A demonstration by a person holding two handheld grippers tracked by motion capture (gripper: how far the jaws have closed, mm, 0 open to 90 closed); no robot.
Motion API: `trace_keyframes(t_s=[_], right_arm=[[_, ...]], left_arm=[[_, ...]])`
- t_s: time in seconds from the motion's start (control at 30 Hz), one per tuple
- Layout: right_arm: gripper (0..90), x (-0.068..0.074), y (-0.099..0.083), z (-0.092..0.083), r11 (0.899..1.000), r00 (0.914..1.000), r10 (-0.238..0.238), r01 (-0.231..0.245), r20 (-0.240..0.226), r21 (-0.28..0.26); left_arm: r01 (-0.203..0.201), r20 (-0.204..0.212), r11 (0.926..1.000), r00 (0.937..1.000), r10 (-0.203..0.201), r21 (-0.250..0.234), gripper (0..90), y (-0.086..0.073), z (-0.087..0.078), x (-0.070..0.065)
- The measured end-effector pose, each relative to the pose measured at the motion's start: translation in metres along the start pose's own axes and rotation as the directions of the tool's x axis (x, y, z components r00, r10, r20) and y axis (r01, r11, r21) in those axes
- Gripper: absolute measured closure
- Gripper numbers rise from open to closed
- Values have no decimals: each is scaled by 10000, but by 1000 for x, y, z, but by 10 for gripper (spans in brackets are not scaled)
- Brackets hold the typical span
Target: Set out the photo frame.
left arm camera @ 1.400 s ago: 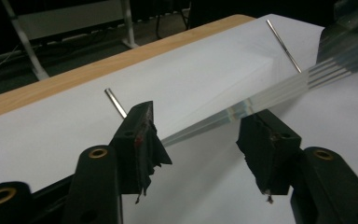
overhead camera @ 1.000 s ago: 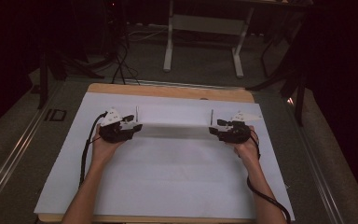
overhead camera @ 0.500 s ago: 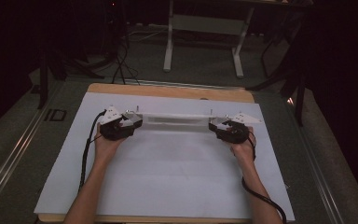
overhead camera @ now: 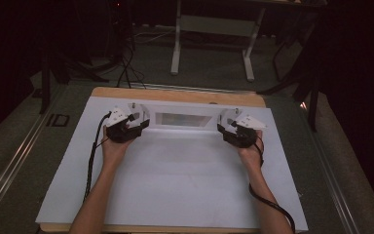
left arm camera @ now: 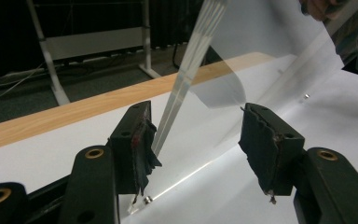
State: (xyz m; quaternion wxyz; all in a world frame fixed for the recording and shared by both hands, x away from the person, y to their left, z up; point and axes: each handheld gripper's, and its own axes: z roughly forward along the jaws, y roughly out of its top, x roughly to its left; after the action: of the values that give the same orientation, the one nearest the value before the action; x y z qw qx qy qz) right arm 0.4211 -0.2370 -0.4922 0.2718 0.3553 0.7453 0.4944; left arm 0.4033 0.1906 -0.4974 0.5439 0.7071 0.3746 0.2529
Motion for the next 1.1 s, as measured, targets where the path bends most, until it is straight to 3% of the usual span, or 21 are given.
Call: trace_keyframes(t_s=[0.33, 0.67, 1.1], right_arm=[[478, 3, 8, 8, 9985, 9966, -503, 486, 656, 270], [478, 0, 13, 12, 9983, 9962, -446, 417, 745, 396], [476, -5, 17, 18, 9986, 9972, -272, 239, 693, 480]], left_arm=[[-35, -671, 10000, 9977, 39, 55, 440, 8, 8, -2], [23, -1152, 10000, 9933, -15, 71, 438, 11, 13, -4], [291, -1374, 9995, 9901, -276, 93, 438, 16, 20, 0]])
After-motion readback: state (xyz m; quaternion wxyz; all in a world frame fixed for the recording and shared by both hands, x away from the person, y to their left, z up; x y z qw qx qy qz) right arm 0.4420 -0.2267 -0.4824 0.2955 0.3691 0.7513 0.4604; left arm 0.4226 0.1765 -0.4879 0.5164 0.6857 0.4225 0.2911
